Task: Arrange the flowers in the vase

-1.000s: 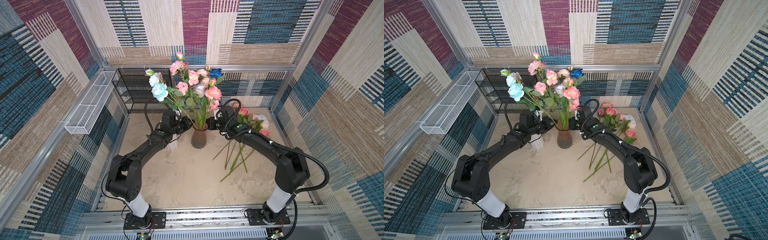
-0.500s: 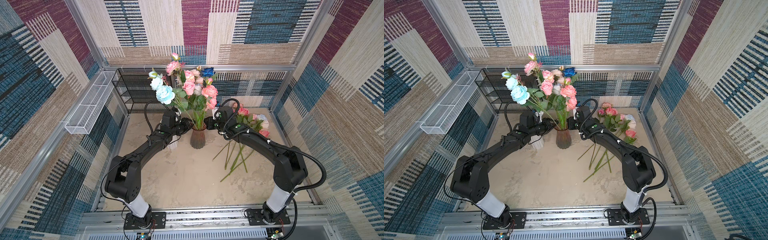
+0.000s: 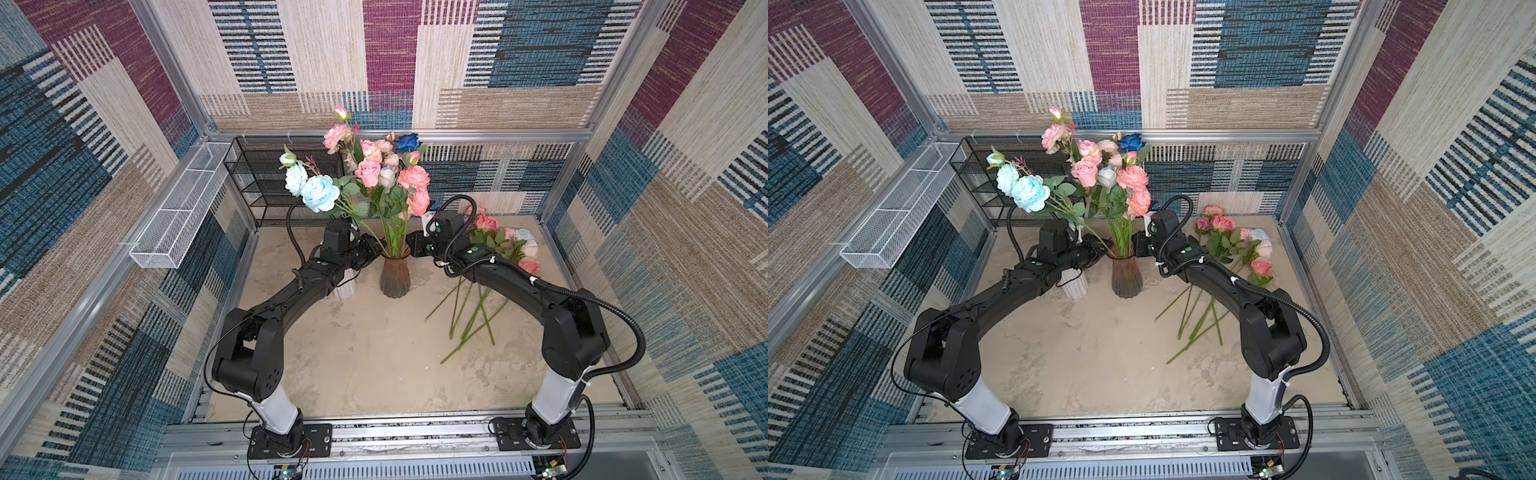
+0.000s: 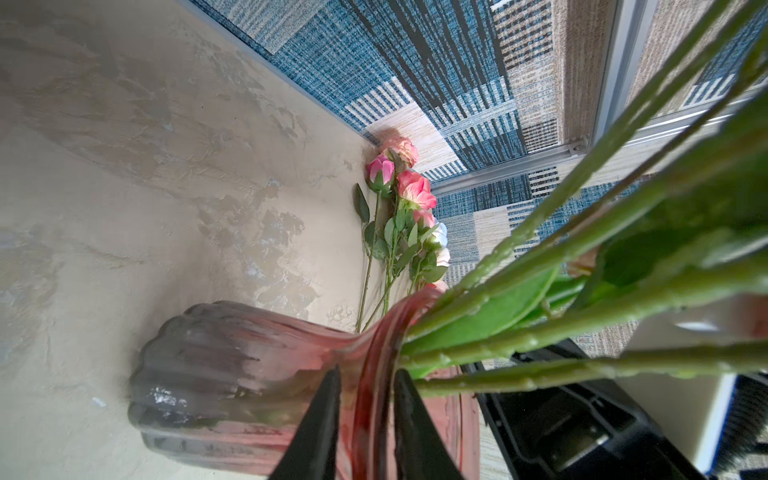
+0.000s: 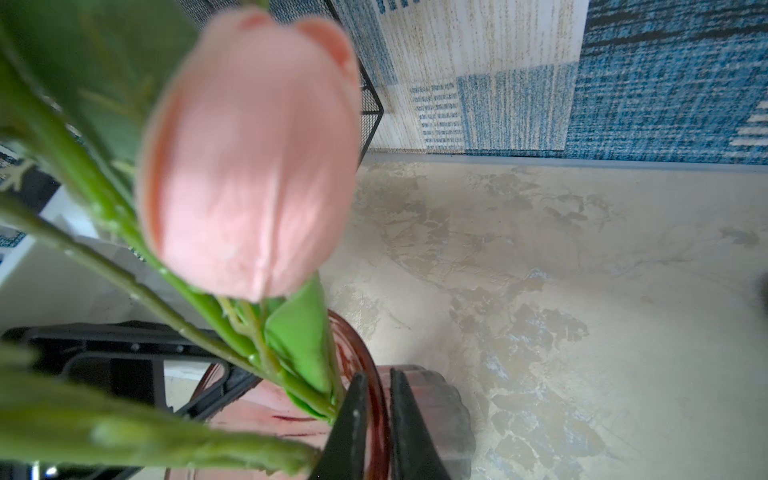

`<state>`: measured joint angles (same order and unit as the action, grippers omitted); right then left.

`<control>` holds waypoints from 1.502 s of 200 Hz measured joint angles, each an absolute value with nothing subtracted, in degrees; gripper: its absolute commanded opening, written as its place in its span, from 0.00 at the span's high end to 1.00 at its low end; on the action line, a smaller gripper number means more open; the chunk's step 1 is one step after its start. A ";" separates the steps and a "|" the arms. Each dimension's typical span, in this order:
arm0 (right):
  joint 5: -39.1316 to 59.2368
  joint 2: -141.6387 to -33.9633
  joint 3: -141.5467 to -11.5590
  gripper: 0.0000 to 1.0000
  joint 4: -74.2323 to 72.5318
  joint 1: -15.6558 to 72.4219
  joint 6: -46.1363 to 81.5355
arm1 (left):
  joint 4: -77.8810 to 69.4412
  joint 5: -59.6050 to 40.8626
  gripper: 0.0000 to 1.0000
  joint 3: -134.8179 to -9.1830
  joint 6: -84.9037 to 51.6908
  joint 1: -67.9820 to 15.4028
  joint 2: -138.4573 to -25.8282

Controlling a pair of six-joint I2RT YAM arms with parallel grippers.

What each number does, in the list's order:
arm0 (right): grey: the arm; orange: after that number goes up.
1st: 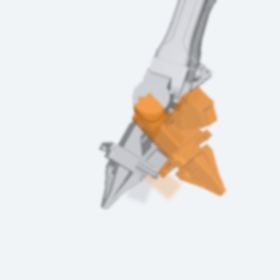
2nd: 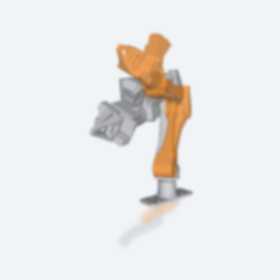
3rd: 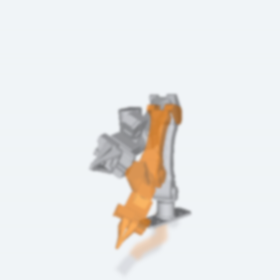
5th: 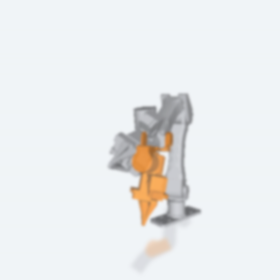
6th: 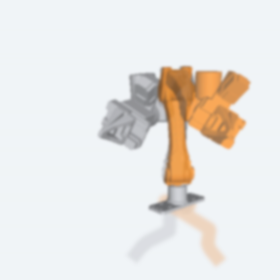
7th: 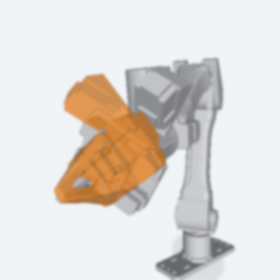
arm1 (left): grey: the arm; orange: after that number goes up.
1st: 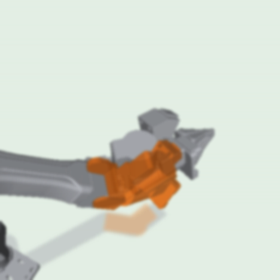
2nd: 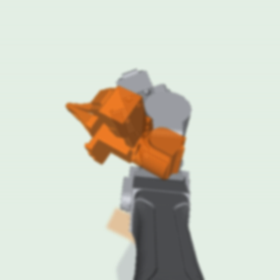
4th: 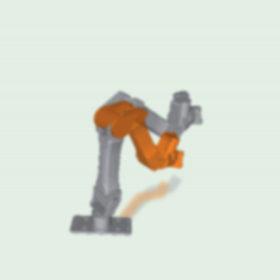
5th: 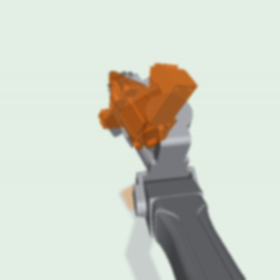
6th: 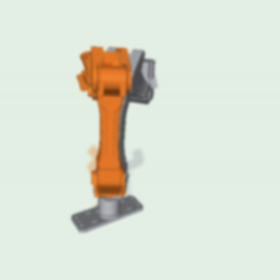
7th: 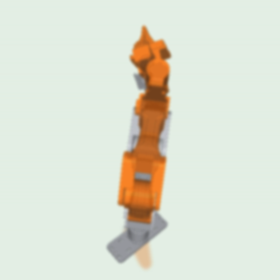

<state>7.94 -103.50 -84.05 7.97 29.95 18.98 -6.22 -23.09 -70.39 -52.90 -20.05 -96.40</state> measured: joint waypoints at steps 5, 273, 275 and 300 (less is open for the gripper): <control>7.97 -103.50 -84.05 0.80 7.97 29.93 18.98 | -6.22 -23.07 0.75 -70.41 -52.93 -20.03 -96.40; 4.45 -85.34 -70.08 0.39 11.40 27.31 26.17 | -6.44 -21.37 0.69 -67.90 -54.65 -18.00 -90.96; 4.38 -85.01 -69.87 0.39 11.40 27.31 26.28 | -6.66 -21.37 0.68 -67.72 -54.74 -18.00 -90.83; 3.95 -81.43 -67.81 0.38 11.27 27.31 27.20 | -7.84 -21.39 0.69 -64.79 -56.21 -18.15 -88.86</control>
